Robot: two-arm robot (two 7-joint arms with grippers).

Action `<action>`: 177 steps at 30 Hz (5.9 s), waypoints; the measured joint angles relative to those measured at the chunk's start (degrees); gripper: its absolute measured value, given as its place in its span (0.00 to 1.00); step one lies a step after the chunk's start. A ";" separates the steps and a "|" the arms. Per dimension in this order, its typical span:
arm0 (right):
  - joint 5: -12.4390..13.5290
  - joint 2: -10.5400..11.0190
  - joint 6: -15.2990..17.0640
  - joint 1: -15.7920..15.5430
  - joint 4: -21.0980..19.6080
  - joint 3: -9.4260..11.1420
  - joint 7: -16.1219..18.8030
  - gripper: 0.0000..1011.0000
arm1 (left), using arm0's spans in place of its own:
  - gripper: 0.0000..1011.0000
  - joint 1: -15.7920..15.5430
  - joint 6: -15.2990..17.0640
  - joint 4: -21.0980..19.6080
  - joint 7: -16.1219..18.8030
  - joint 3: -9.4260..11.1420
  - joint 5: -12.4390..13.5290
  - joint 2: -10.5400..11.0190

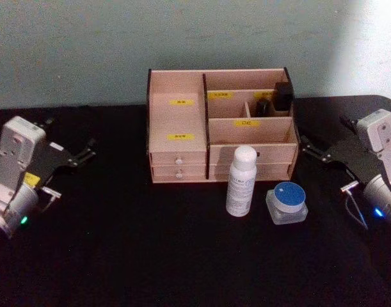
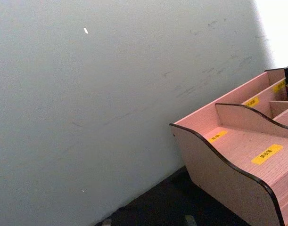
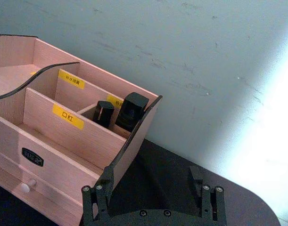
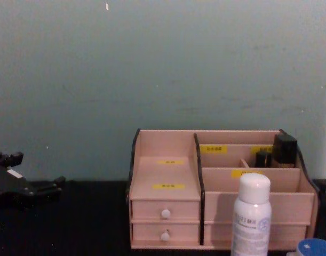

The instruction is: Pick up the facial cleanser and watermelon frost from the table and place them into the tiered storage box.

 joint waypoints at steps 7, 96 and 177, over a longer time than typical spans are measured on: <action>0.00 0.00 0.00 0.00 0.00 0.00 0.00 0.99 | 0.99 0.00 0.00 0.00 0.00 0.00 0.00 0.00; 12.73 2.70 -2.10 -5.26 -5.66 2.19 36.06 0.99 | 0.99 0.00 0.00 0.00 0.00 0.00 0.00 0.00; 9.11 -5.96 2.95 2.57 3.32 -0.34 36.96 0.59 | 0.99 0.00 0.00 0.00 0.00 0.00 0.00 0.00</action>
